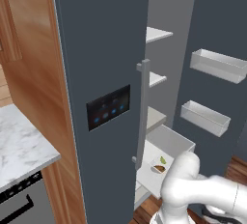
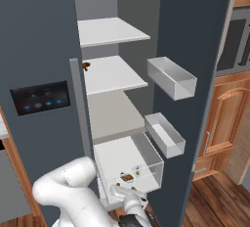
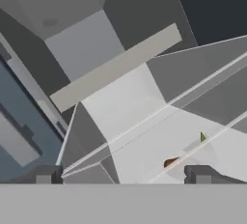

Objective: Place the lemon wedge and potato inside the fridge drawer. Close the drawer after placing the vegetables.

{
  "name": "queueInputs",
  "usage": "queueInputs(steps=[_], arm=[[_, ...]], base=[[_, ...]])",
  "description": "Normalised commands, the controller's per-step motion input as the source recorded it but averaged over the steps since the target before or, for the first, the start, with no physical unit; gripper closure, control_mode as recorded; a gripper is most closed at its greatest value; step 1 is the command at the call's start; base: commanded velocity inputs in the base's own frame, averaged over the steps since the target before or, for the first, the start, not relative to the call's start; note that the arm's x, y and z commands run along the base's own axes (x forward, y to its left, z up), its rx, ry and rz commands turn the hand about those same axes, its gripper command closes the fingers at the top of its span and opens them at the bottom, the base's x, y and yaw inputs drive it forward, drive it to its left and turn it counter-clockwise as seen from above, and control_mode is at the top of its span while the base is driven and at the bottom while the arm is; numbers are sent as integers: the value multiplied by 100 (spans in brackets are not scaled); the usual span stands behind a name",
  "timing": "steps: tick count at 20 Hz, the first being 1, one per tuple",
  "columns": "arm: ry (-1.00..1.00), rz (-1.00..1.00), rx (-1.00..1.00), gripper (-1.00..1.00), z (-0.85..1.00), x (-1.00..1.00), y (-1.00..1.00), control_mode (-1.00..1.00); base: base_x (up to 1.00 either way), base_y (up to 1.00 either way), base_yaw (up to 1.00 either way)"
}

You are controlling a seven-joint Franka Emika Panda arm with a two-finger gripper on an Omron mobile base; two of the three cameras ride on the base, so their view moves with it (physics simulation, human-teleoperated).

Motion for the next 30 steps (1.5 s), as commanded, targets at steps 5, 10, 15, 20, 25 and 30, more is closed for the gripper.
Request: queueInputs(steps=[5,10,15,20,25,30], arm=[[-2,0,10,-100,-10,42,10,-100],[-1,0,8,-100,-11,41,9,-100],[-1,0,9,-100,-12,44,8,-100],[0,0,9,-100,-15,45,11,-100],[0,1,9,-100,-20,43,9,-100],[0,2,9,-100,-24,43,12,-100]], base=[[0,0,0],[0,0,0],[0,0,0],[0,0,0],[0,0,0],[0,0,0]])
